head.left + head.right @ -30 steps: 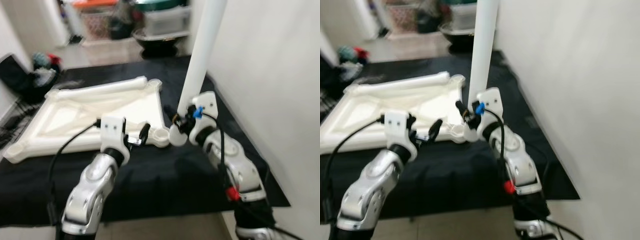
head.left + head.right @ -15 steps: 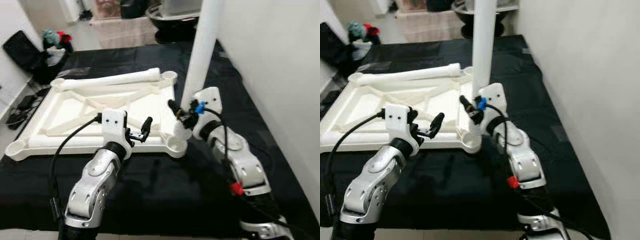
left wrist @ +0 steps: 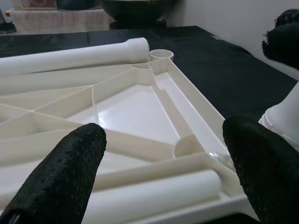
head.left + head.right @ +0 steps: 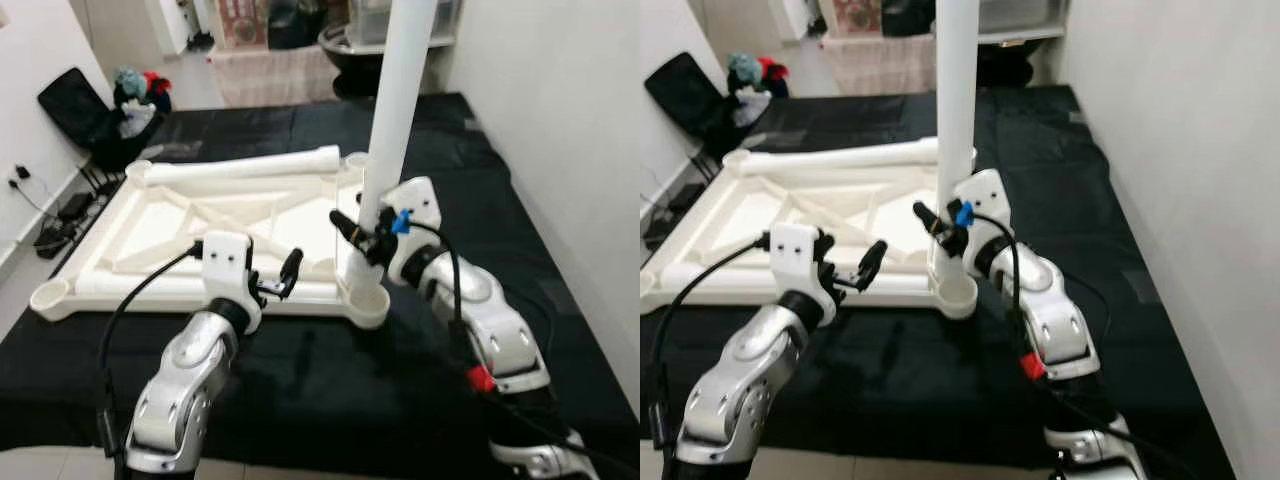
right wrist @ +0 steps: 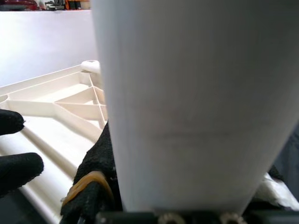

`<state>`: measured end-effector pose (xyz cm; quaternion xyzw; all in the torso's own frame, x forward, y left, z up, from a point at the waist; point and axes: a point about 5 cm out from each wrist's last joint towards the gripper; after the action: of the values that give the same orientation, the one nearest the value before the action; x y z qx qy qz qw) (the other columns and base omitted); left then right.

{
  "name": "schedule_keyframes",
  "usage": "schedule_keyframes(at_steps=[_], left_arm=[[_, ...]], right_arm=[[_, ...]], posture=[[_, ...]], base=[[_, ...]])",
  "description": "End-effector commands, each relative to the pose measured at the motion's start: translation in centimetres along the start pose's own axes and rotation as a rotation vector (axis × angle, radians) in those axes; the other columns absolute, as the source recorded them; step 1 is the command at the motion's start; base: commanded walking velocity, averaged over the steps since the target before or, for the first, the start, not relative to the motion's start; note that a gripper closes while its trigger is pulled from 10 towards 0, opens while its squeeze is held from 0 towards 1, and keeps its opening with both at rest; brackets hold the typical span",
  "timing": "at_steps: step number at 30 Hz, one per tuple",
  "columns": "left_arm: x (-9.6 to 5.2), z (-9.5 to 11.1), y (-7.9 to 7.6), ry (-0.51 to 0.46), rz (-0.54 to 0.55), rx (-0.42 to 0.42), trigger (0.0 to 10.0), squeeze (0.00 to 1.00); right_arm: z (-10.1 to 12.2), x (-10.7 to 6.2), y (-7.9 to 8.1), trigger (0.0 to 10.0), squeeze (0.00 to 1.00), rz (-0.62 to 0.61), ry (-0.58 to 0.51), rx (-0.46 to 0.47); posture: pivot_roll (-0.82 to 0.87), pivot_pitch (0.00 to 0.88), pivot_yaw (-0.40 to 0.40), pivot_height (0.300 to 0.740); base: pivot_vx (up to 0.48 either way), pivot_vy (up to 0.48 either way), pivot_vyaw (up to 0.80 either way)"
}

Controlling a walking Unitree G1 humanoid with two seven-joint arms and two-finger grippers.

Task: Building children table

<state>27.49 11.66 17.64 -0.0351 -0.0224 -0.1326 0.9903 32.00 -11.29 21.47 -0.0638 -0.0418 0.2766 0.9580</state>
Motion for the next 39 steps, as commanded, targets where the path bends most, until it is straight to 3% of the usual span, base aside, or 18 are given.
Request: schedule_keyframes(at_steps=[1, 6, 8, 9, 15, 21, 22, 31, 39], left_arm=[[-0.3, -0.5, 0.3, 0.033, 0.010, 0.019, 10.0, 0.00], [-1.9, -1.7, 0.5, 0.090, 0.001, 0.019, 10.0, 0.00], [-2.6, -1.9, 0.6, 0.093, -0.006, 0.000, 10.0, 0.05], [-3.2, -1.9, 0.7, 0.088, -0.015, -0.006, 10.0, 1.00], [-5.9, -2.2, -0.3, 0.079, -0.111, 0.034, 10.0, 1.00], [-6.5, -2.5, -0.8, 0.097, -0.141, 0.082, 10.0, 1.00], [-6.3, -2.3, -0.7, 0.081, -0.125, 0.086, 0.0, 0.00], [-6.0, -1.9, -0.5, 0.047, -0.098, 0.066, 0.0, 0.00], [-5.8, -1.7, -0.8, 0.032, -0.109, 0.064, 0.0, 0.00]], right_arm=[[0.5, 0.1, 0.7, 10.0, 0.00, 0.039, -0.018, 0.002], [0.9, 0.2, 0.2, 10.0, 0.00, 0.081, -0.005, -0.030], [1.0, 0.1, 0.0, 10.0, 0.00, 0.095, 0.000, -0.046], [1.1, 0.2, -0.1, 10.0, 0.00, 0.101, 0.003, -0.054], [1.8, 0.7, -1.4, 10.0, 0.00, 0.114, 0.004, -0.079], [2.2, 1.1, -1.9, 10.0, 0.00, 0.115, -0.001, -0.093], [2.4, 1.3, -1.8, 10.0, 0.00, 0.123, -0.007, -0.095], [2.6, 1.6, -1.9, 10.0, 0.00, 0.149, -0.011, -0.090], [2.9, 1.8, -1.6, 10.0, 0.00, 0.245, 0.001, -0.066]], posture=[[-0.07, 0.090, 0.041, 0.740], [-0.06, 0.104, 0.039, 0.740], [-0.06, 0.108, 0.038, 0.740], [-0.06, 0.109, 0.035, 0.740], [-0.04, 0.107, 0.029, 0.740], [-0.04, 0.104, 0.028, 0.740], [-0.04, 0.107, 0.028, 0.740], [-0.05, 0.106, 0.026, 0.740], [-0.04, 0.112, 0.021, 0.740]], base=[[0.000, 0.000, 0.00], [0.000, 0.000, 0.00], [0.000, 0.000, 0.00], [0.000, 0.000, 0.00], [0.000, 0.000, 0.00], [0.000, 0.000, 0.00], [0.000, 0.000, 0.00], [0.000, 0.000, 0.00], [0.000, 0.000, 0.00]])
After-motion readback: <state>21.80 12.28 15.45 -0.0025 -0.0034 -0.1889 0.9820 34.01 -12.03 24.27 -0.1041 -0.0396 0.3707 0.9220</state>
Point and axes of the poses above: a point about 5 cm out from each wrist's last joint towards the gripper, its own x axis pointing out of the wrist towards the gripper, its own z axis along the axis of the wrist's last joint, y = z × x, and after that the axes turned 1 degree about x, right-handed
